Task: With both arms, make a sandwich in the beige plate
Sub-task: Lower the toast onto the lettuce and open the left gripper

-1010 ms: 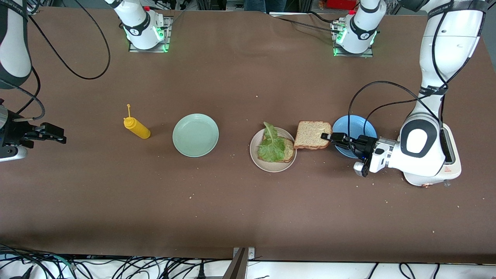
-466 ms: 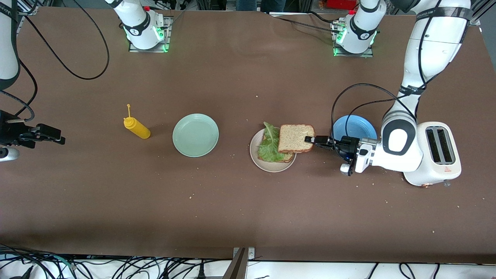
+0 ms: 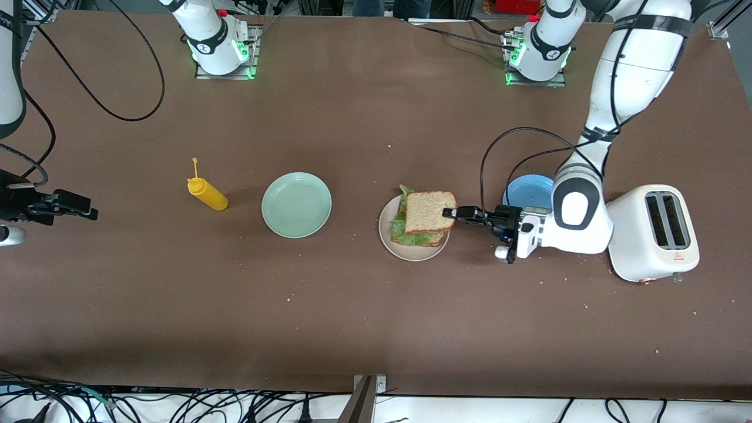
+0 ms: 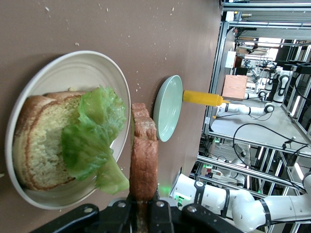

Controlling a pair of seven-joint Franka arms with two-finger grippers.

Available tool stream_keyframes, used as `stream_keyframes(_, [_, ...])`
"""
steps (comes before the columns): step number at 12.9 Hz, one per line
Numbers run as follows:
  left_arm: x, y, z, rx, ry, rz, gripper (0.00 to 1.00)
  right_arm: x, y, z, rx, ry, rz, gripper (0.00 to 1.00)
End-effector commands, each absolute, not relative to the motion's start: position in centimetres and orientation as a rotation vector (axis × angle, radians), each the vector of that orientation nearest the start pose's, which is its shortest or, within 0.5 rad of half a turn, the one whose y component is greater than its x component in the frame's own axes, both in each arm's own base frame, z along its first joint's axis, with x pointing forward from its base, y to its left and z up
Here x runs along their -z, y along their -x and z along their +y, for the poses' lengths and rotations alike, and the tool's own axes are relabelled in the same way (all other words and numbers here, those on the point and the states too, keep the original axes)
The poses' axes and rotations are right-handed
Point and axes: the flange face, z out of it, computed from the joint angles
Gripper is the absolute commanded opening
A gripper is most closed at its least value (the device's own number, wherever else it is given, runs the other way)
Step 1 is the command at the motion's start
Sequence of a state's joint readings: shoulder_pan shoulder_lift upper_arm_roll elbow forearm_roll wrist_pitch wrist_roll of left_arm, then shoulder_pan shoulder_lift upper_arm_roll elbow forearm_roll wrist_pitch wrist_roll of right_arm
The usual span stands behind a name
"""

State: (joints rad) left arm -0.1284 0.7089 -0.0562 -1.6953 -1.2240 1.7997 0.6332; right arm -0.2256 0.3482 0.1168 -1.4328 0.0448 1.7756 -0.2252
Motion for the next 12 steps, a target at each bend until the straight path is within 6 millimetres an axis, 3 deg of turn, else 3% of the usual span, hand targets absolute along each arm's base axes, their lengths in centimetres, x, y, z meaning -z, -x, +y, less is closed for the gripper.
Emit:
stream_keyframes(1, [-18.9, -61.4, -19.6, 0.261, -1.928, -0.092, 0.0, -49.9, -65.9, -8.2, 0.025, 3.031, -0.148, 1.0])
stream_keyframes(3, [-18.4, -60.9, -19.6, 0.273, -1.93, -0.083, 0.0, -49.8, -65.9, -8.1, 0.023, 3.031, -0.143, 1.0])
stream_keyframes(5, [-17.8, -60.8, -19.8, 0.266, -1.926, -0.106, 0.0, -50.3, -66.1, -7.5, 0.036, 3.033, -0.024, 1.0])
stream_keyframes(6, [-16.7, -60.9, -19.2, 0.23, -1.907, -0.125, 0.99, -50.3, -66.1, -7.5, 0.038, 3.033, -0.016, 1.0])
stream_keyframes(10, [-14.3, -61.0, -19.0, -0.025, -1.802, -0.29, 1.0, -51.2, -65.9, -7.4, 0.055, 3.043, -0.027, 1.0])
stream_keyframes(12, [-13.9, -61.2, -18.8, -0.045, -1.797, -0.288, 1.0, -53.8, -65.1, -7.5, 0.111, 3.042, -0.019, 1.0])
